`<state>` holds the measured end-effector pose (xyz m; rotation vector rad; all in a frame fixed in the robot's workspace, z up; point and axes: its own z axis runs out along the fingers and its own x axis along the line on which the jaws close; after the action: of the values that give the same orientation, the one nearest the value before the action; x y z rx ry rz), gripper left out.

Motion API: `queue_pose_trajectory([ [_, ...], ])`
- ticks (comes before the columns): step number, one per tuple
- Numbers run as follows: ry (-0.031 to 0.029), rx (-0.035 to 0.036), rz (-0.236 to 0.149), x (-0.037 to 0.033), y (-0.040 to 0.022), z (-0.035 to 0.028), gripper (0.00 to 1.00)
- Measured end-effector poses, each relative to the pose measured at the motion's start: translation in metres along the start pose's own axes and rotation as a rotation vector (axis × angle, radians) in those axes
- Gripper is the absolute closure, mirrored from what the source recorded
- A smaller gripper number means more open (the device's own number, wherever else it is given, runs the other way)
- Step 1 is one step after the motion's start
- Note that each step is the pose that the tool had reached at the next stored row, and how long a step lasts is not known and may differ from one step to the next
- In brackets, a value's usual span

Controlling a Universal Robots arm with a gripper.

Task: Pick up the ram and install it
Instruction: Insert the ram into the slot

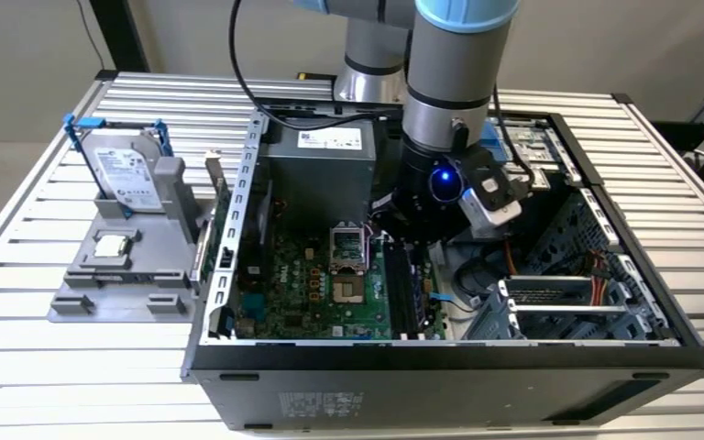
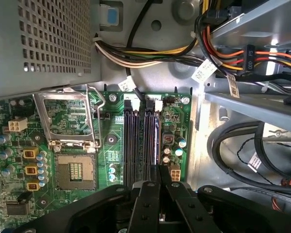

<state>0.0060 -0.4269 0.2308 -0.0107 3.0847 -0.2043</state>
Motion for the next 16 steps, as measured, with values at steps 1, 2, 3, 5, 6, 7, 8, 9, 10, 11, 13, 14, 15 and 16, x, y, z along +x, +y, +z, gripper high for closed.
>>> queue_pose_trajectory([
  [1,0.0000,0.0000,0.000,-0.0003,0.0000,0.0000,1.00],
  [2,0.0001,0.0001,0.000,-0.0005,0.0000,0.0000,1.00],
  [3,0.0000,0.0000,0.000,-0.0006,0.0000,0.0001,1.00],
  [5,-0.0001,0.0000,0.000,-0.0010,0.0000,0.0001,1.00],
  [6,-0.0001,0.0001,0.000,-0.0011,0.0000,0.0001,1.00],
  [7,-0.0001,0.0001,0.000,-0.0012,0.0000,0.0002,1.00],
  [8,0.0000,0.0000,0.000,-0.0013,0.0000,0.0002,1.00],
  [9,-0.0001,0.0001,0.000,-0.0015,0.0000,0.0002,1.00],
  [10,-0.0001,0.0000,0.000,-0.0019,0.0000,0.0002,1.00],
  [11,-0.0001,0.0000,0.000,-0.0024,0.0000,0.0002,1.00],
  [13,0.0000,-0.0002,0.000,-0.0028,-0.0002,0.0003,1.00],
  [14,0.0001,-0.0001,0.000,-0.0028,-0.0002,0.0003,1.00],
  [15,0.0001,0.0000,0.000,-0.0029,-0.0002,0.0003,1.00],
  [16,0.0001,0.0002,0.000,-0.0028,-0.0003,0.0004,1.00],
])
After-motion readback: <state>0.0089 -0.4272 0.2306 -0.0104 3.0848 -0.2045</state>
